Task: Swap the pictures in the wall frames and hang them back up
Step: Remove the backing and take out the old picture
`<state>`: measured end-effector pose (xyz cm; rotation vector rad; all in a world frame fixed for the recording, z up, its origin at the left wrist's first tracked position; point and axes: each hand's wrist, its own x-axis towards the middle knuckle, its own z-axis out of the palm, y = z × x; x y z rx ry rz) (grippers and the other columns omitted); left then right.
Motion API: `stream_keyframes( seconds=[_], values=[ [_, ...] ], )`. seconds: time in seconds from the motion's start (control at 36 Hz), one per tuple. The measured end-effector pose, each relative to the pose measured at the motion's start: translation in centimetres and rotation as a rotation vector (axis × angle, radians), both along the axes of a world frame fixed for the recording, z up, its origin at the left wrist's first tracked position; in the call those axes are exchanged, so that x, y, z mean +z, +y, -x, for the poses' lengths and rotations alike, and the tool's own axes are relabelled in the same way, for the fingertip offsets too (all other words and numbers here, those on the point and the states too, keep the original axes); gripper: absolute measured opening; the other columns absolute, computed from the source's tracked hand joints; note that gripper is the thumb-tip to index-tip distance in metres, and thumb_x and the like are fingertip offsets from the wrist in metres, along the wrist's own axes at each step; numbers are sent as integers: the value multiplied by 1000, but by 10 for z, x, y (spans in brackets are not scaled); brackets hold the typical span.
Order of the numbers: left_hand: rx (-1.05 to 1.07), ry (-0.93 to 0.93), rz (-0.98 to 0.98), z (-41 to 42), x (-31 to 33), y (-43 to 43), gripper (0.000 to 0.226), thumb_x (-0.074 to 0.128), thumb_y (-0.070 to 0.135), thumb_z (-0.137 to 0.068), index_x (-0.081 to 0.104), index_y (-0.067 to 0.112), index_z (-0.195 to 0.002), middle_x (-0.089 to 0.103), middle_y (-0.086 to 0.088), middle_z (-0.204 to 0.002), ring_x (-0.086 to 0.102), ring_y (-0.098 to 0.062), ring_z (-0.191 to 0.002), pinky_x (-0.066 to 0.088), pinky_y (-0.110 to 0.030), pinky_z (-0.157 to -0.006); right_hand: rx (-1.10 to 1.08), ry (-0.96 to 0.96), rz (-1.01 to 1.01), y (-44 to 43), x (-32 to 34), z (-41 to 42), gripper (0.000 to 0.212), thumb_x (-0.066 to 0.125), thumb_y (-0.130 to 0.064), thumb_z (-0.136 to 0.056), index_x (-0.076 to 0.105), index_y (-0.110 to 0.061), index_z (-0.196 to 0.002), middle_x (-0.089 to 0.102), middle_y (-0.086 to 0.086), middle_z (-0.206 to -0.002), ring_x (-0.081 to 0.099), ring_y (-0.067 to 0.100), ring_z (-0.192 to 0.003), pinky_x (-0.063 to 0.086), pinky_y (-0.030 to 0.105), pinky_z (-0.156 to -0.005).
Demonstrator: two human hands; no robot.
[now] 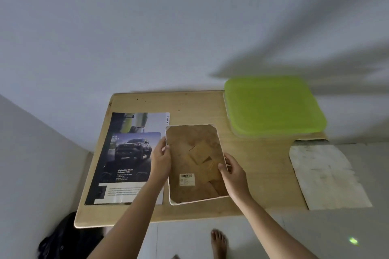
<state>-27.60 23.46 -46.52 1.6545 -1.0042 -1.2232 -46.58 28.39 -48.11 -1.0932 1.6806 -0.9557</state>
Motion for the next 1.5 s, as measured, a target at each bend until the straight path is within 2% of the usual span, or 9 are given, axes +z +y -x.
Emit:
stream_keyframes(
  seconds=[0.08, 0.17, 0.25, 0.39, 0.64, 0.83, 0.94, 1.14, 1.5],
  values=[
    [-20, -147, -29, 6, -18, -2, 33, 37, 18, -95, 54, 40, -113, 50, -3, -115, 51, -25, -112, 44, -47, -99, 13, 100, -14, 3, -6, 4, 35, 52, -7, -90, 54, -15, -124, 61, -10, -113, 57, 5, -109, 44, 20, -95],
    [-29, -226, -65, 12, -24, -4, 37, 38, 18, -98, 44, 18, -134, 38, -9, -126, 44, -26, -118, 36, -43, -107, 44, 211, 13, 7, -12, 5, 41, 53, -12, -91, 48, -9, -132, 56, 2, -129, 49, 8, -121, 37, 25, -105],
    [-35, -257, -75, 15, -23, -3, 41, 39, 21, -99, 39, 15, -139, 37, -10, -133, 43, -25, -121, 36, -40, -106, 50, 299, 40, 9, -13, 3, 45, 52, -13, -92, 43, -6, -135, 52, 5, -132, 45, 9, -122, 27, 11, -100],
    [-6, -277, -64, 11, -25, -4, 40, 45, 15, -96, 43, 10, -136, 45, -12, -131, 48, -25, -120, 38, -35, -100, 44, 332, 82, 15, -20, -2, 46, 53, -15, -92, 42, -8, -136, 53, 8, -131, 48, 16, -123, 36, 25, -105],
    [-45, -310, -46, 5, -22, 5, 46, 52, 10, -93, 41, 12, -138, 51, -5, -135, 49, -24, -123, 42, -37, -99, 48, 381, 115, 19, -27, -7, 44, 61, -16, -87, 51, -5, -128, 57, 6, -122, 52, 16, -117, 34, 16, -100],
    [-170, -502, -24, -1, -26, 20, 57, 59, 17, -89, 34, 11, -140, 36, -5, -141, 35, -21, -129, 32, -31, -104, 102, 412, 142, 0, -20, -3, 39, 62, -15, -86, 54, -5, -123, 56, 5, -112, 51, 10, -103, 40, 24, -97],
    [-280, -575, 6, -8, -32, 42, 64, 58, 30, -89, 27, 14, -142, 30, -5, -146, 28, -21, -133, 29, -35, -107, 174, 407, 103, -37, -12, -5, 43, 54, -19, -91, 46, -10, -132, 46, 4, -121, 47, 11, -109, 29, 15, -94],
    [-564, -745, -94, -21, -41, 82, 127, 53, 81, -57, -7, 16, -148, -2, 2, -157, 1, -19, -144, 23, -42, -112, 268, 463, -38, -79, -13, -13, 49, 50, -25, -92, 38, -14, -138, 34, 9, -130, 32, 23, -126, 30, 31, -104],
    [-611, -717, -111, -24, -45, 86, 137, 56, 82, -49, -18, 19, -146, -17, 9, -155, -11, -13, -144, 16, -42, -115, 304, 477, -95, -96, -12, -16, 58, 66, -29, -81, 40, -9, -130, 32, 12, -129, 30, 26, -125, 30, 32, -103]
  ],
)
